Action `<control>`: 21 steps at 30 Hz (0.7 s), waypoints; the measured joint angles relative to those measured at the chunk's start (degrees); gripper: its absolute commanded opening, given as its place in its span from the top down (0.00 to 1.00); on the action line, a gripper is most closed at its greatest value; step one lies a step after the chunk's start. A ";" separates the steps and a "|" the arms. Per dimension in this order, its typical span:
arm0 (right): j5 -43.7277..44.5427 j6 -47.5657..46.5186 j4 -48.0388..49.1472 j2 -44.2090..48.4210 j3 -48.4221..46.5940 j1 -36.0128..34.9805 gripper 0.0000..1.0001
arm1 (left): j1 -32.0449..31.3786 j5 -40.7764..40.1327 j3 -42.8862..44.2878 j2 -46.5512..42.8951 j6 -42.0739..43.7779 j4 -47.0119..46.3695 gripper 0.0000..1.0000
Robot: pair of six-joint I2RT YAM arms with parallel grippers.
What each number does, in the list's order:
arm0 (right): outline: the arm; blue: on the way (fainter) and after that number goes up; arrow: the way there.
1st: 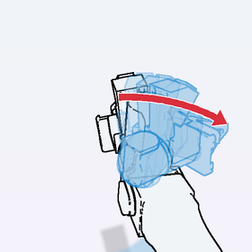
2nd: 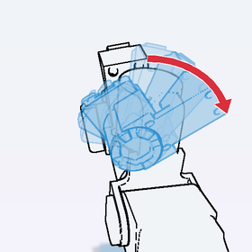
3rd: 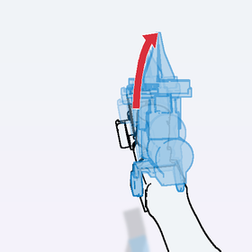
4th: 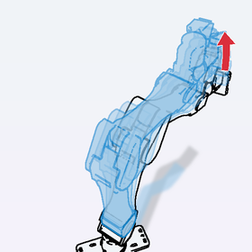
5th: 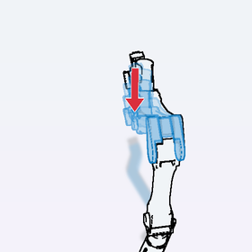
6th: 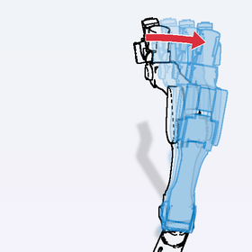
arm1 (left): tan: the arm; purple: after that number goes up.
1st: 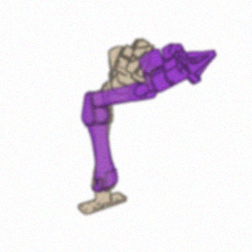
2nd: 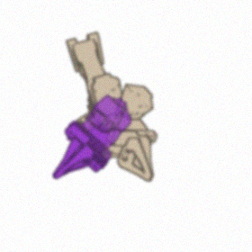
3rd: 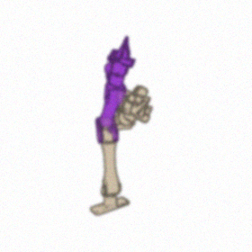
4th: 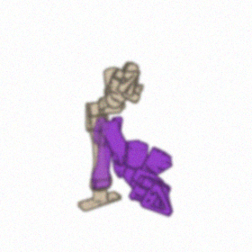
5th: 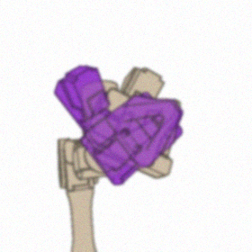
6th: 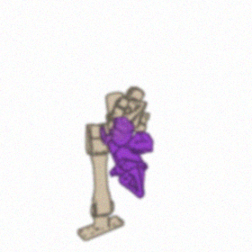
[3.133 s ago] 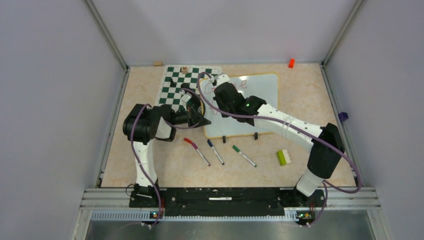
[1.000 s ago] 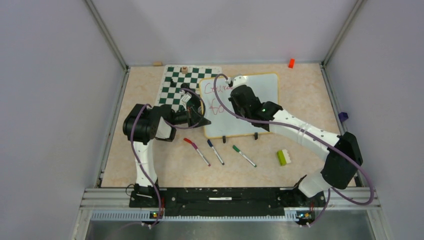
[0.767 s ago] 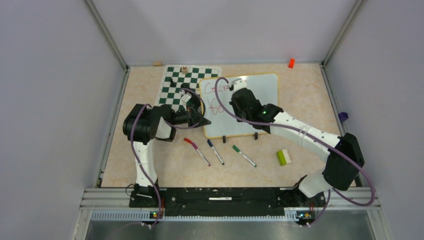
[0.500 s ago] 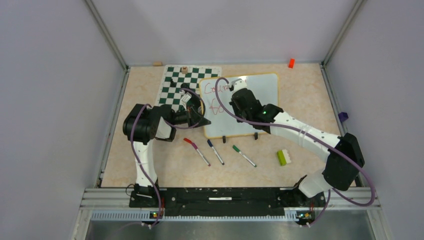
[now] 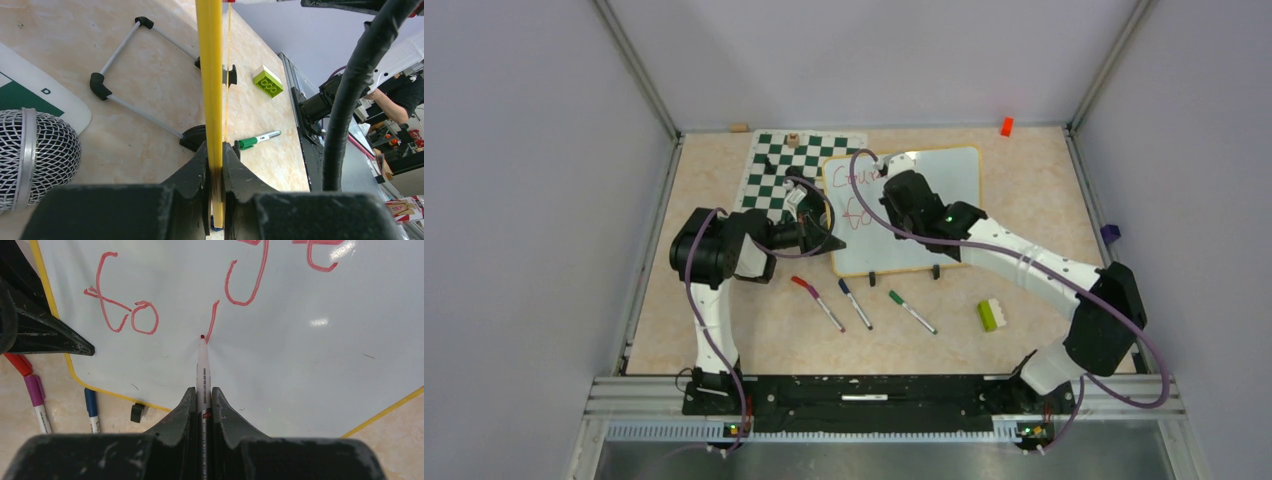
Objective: Write a sentence on the whiteboard
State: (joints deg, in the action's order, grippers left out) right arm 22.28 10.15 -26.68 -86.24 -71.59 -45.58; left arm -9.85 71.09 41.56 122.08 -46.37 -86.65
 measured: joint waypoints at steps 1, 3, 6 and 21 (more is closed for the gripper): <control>0.11 -0.09 -0.15 -0.22 -0.55 0.00 1.00 | 0.00 0.00 0.00 0.00 0.00 0.00 1.00; 0.33 -0.24 -0.15 -0.68 -1.44 0.00 1.00 | 0.00 0.00 0.00 0.00 0.00 0.00 1.00; 0.61 -0.68 0.09 -0.90 -2.05 0.00 1.00 | 0.00 0.00 0.00 0.00 0.02 -0.02 1.00; 1.44 -0.98 -0.20 -0.61 -1.92 0.02 1.00 | 0.00 0.00 0.00 0.00 0.02 -0.04 1.00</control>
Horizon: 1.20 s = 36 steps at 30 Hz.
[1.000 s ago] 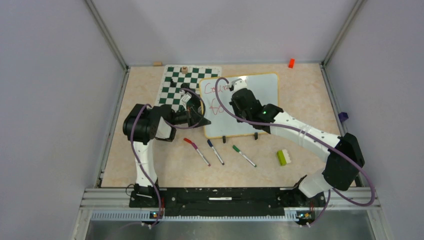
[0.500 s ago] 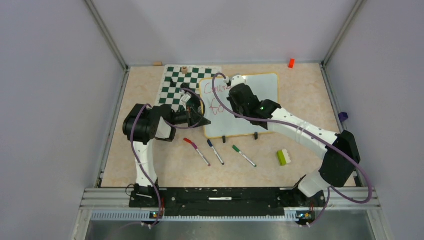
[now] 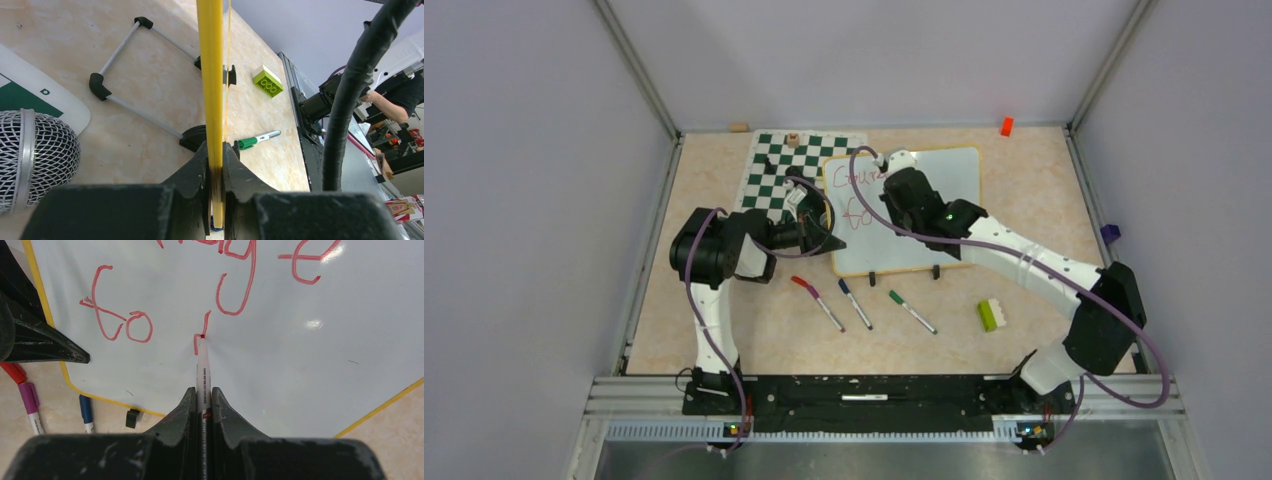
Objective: Write a sentence on the whiteboard
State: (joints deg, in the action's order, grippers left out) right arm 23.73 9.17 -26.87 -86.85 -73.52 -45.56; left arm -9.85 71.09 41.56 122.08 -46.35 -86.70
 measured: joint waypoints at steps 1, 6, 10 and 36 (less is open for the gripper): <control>0.28 -0.02 -0.15 0.11 0.04 0.02 1.00 | 0.00 0.02 0.00 0.00 0.00 -0.04 1.00; 1.51 -0.09 -0.42 1.44 1.90 0.28 1.00 | 0.00 0.04 0.00 0.00 0.02 -0.15 1.00; 2.01 -0.09 -0.74 2.34 3.21 0.37 1.00 | 0.00 0.07 0.00 0.00 0.02 -0.17 1.00; -5.66 1.38 -0.57 4.46 3.41 1.18 1.00 | 0.00 0.22 0.00 0.00 0.24 -0.31 1.00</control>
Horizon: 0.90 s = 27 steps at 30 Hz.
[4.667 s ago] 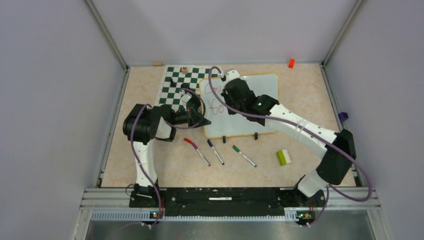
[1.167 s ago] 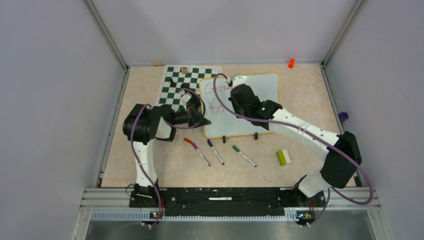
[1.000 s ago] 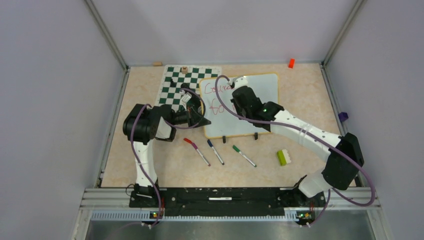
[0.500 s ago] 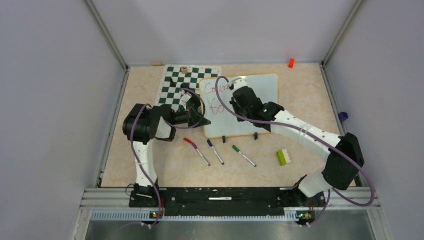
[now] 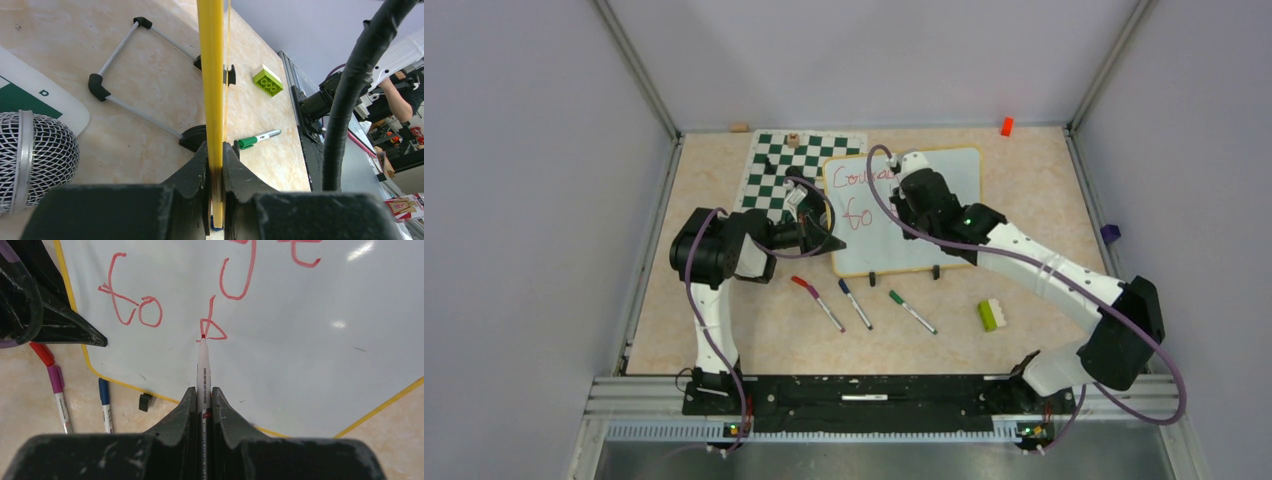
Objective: Write a sentence on the whiteboard
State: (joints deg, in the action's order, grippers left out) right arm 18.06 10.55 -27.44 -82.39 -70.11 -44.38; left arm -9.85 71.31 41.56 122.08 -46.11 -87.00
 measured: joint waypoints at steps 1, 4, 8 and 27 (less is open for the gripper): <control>0.04 0.00 0.00 0.79 0.00 0.28 1.00 | 0.00 0.00 0.00 0.00 0.00 0.00 1.00; 0.66 -0.02 0.07 2.45 0.00 1.20 1.00 | 0.00 0.00 0.00 0.00 0.00 0.00 1.00; 1.84 -0.02 0.02 2.73 0.04 2.32 1.00 | 0.00 0.00 0.00 0.00 0.00 0.00 1.00; 2.93 -0.02 -0.07 1.07 0.81 2.82 1.00 | 0.00 0.02 0.00 0.00 0.00 0.00 1.00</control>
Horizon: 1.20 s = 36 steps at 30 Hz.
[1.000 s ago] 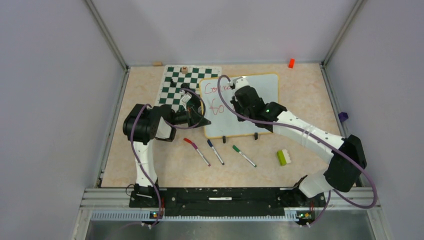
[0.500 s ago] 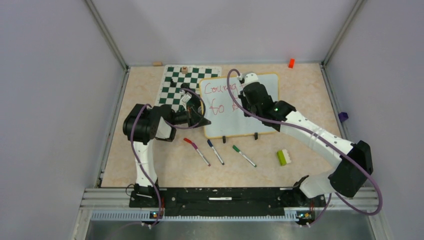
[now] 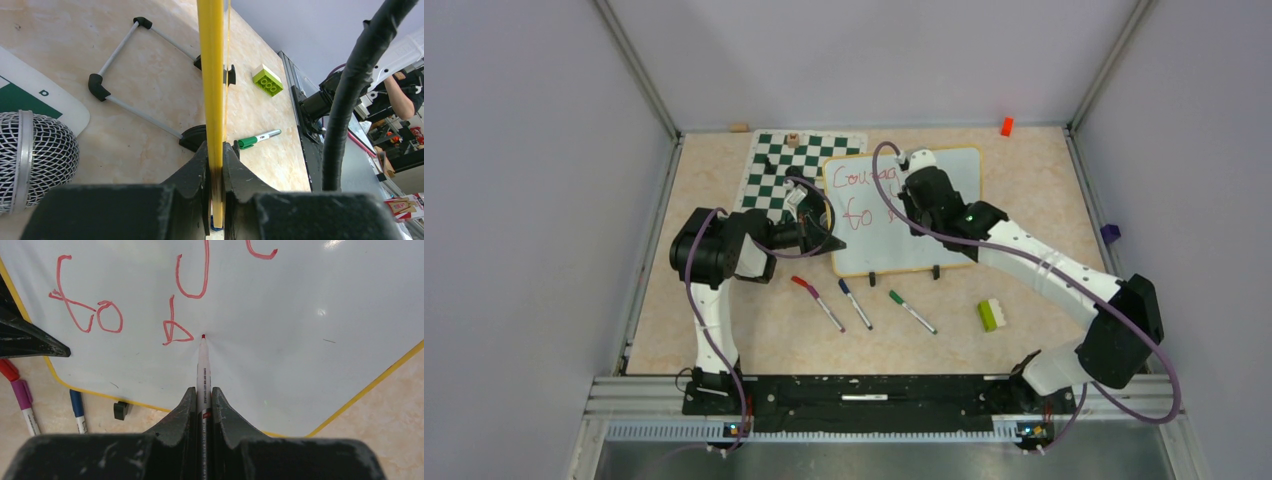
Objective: Write a sentence on the whiteboard
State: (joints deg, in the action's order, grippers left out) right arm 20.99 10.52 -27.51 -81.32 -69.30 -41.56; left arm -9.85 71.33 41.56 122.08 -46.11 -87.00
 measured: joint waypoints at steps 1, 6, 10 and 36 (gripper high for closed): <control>0.11 0.00 0.00 -0.31 0.00 0.00 1.00 | 0.00 0.00 0.00 0.00 0.00 0.00 1.00; 0.50 0.00 0.02 -1.25 0.00 0.00 1.00 | 0.00 -0.04 0.00 0.00 -0.07 0.04 1.00; 0.61 0.02 0.02 -1.25 0.00 0.00 1.00 | 0.00 -0.07 0.00 0.00 -0.09 0.04 1.00; 0.24 0.09 -0.39 -0.92 -0.15 1.75 1.00 | 0.00 -0.22 0.00 0.00 -0.28 0.07 1.00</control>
State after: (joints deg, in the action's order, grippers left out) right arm 21.23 10.61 -27.90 -82.24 -69.45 -39.81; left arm -9.85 71.11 41.56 122.08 -46.39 -86.94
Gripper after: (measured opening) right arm 0.091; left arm 0.127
